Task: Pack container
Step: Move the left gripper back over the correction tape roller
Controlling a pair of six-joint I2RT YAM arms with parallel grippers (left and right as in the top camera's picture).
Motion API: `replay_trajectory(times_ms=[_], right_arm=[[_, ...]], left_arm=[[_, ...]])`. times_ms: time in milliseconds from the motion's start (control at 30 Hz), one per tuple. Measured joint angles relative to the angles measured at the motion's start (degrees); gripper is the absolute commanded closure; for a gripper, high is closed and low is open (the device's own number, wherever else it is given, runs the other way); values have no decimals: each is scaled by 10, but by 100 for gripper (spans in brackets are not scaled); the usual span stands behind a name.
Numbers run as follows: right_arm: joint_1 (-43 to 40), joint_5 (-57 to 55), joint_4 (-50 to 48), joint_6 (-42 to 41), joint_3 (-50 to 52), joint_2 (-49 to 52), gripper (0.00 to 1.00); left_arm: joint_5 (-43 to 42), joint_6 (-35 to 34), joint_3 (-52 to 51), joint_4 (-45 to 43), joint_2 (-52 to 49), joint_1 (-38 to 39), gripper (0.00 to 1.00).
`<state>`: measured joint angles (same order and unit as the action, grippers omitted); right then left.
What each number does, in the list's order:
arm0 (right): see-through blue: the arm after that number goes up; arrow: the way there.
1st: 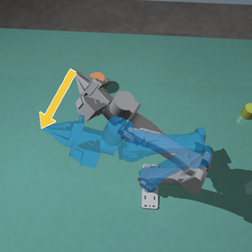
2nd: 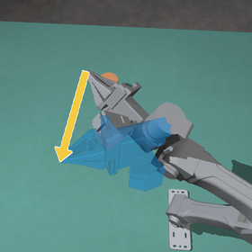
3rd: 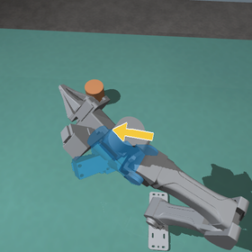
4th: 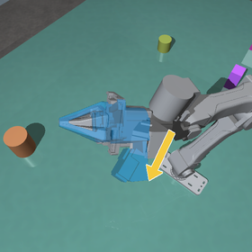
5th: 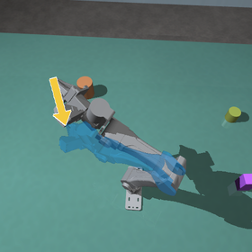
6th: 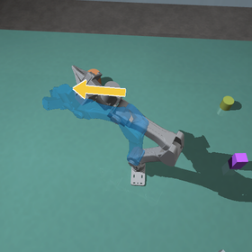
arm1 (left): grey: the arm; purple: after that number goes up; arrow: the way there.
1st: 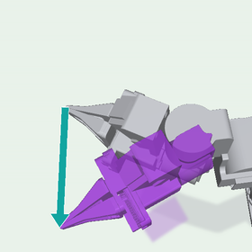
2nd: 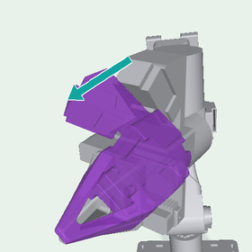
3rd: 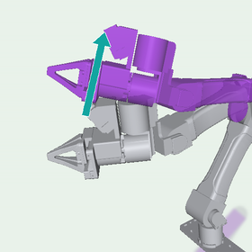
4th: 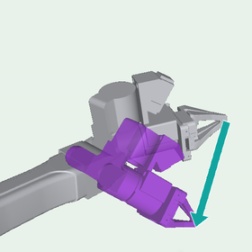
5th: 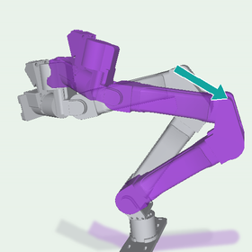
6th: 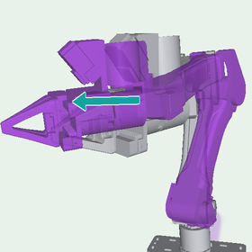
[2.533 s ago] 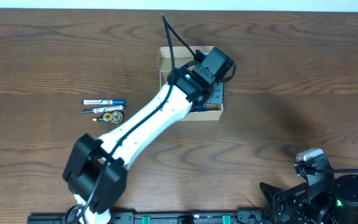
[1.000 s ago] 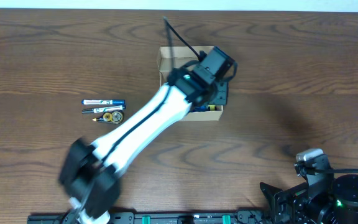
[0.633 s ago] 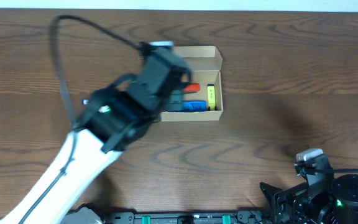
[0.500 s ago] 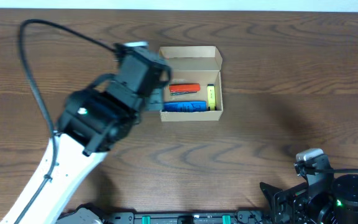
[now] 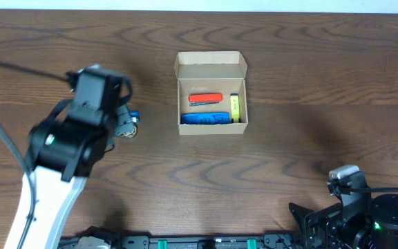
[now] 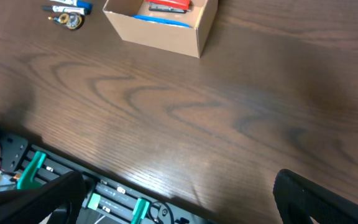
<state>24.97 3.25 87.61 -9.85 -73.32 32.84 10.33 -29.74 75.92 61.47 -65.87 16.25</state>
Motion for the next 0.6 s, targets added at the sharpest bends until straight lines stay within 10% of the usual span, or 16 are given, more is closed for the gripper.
replay_trajectory(times_ms=[600], right_arm=[[0, 0, 0, 0, 0, 0, 1]], left_arm=[[-68, -152, -174, -202, -132, -68, 29]])
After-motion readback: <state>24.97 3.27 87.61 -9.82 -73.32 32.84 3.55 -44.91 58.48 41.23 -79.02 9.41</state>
